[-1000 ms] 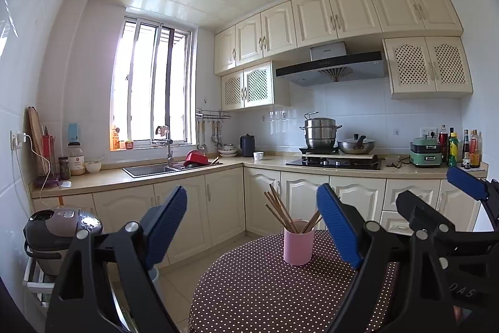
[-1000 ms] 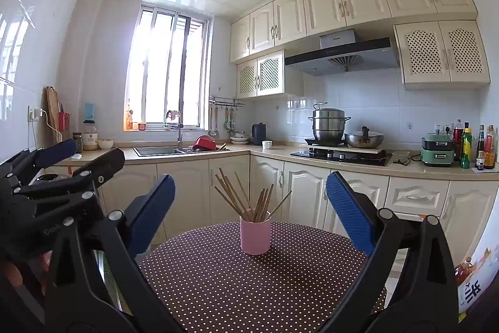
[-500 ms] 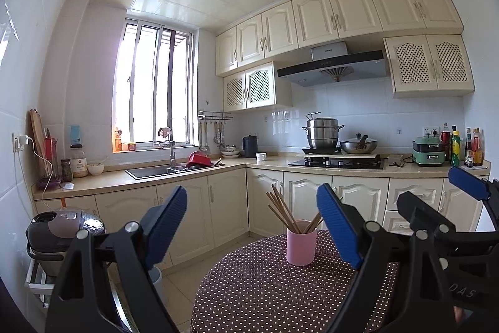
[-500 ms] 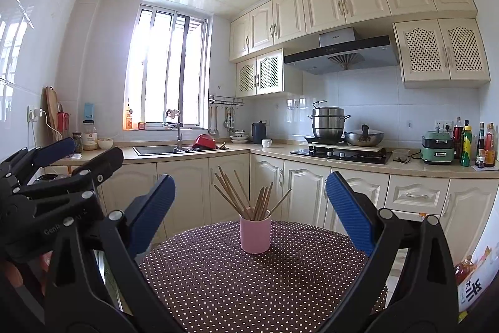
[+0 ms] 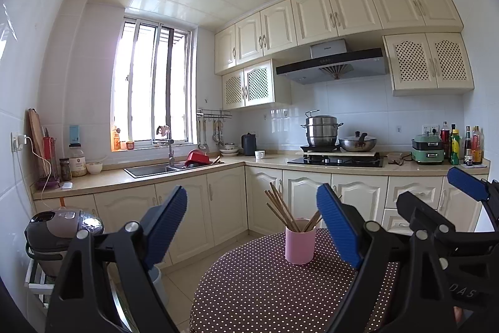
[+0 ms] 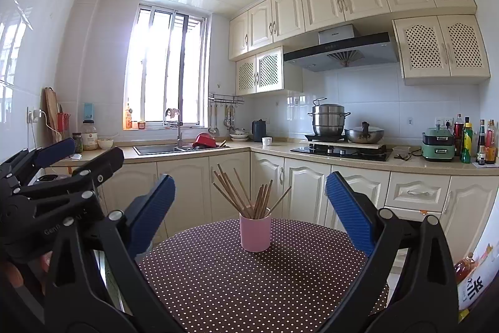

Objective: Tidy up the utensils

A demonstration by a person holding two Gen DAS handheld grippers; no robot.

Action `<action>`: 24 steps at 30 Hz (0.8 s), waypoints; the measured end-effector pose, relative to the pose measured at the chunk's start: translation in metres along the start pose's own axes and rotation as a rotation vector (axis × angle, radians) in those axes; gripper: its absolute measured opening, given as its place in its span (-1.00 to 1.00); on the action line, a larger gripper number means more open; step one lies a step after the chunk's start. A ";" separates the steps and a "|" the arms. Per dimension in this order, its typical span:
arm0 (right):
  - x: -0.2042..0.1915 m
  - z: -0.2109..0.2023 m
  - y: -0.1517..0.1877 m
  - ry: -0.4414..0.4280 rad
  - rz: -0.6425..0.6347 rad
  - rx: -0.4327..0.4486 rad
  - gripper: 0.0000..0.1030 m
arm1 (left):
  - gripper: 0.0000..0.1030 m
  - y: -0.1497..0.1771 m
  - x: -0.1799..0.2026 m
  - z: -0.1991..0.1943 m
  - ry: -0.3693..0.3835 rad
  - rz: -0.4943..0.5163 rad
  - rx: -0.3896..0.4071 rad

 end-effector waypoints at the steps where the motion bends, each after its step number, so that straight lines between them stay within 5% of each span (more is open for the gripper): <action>1: 0.000 0.000 0.000 -0.001 0.001 -0.001 0.85 | 0.63 0.000 0.000 0.000 -0.001 0.001 0.000; 24: 0.000 0.003 0.000 -0.003 0.017 -0.009 0.85 | 0.62 -0.001 0.000 0.005 0.002 0.004 -0.005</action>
Point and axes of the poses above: each gripper's, at about its wrist camera, not at the fingertips, and z roughly the way its jaws point, x to its right, y to its underside, the point moved 7 cm from there along z, roughly the way its jaws point, and after that the axes turned 2 degrees about -y, right-handed, at the moved point
